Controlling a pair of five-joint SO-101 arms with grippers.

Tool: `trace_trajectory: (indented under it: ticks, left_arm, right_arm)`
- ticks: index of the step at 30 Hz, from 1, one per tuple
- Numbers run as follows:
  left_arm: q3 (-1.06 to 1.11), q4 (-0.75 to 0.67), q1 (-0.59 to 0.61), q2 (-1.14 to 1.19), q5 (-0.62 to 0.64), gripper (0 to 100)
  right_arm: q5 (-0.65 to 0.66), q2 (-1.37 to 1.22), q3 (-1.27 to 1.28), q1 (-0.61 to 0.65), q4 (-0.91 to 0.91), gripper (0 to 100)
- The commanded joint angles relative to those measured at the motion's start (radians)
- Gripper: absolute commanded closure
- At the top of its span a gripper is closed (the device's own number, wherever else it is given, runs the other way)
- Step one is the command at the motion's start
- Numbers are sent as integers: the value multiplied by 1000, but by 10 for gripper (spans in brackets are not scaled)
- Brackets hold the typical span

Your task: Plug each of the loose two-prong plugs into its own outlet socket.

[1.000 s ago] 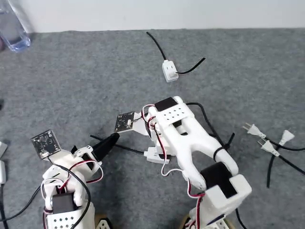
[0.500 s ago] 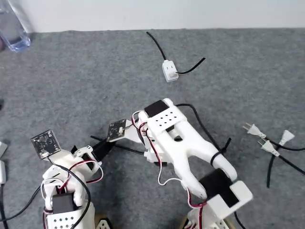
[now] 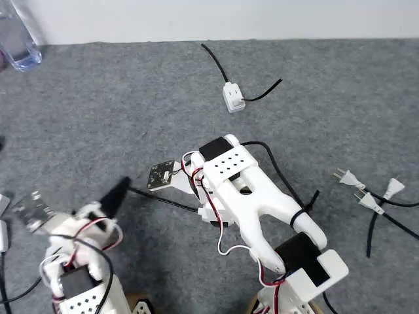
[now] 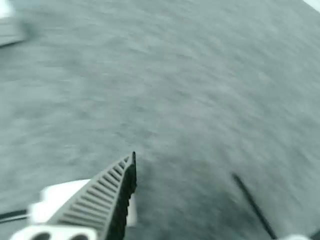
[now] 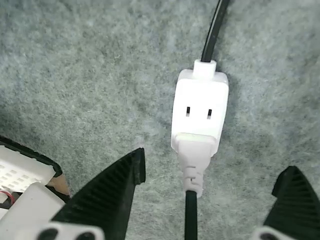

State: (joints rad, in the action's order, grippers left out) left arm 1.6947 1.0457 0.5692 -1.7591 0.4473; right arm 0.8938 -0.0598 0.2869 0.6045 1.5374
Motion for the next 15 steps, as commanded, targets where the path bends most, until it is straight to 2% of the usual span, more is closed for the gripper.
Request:
trace_trajectory:
  ticks: [1, 9, 15]
  left_arm:
    - [-7, 11, 173, -5, -9, 436]
    - [-7, 15, 462, -5, -9, 436]
    - [-7, 84, 488, -5, -32, 436]
  right_arm:
    - [-9, 42, -40, 8, -22, 615]
    - [-49, 38, -38, 76, -62, 615]
    - [-64, 33, -37, 107, -65, 615]
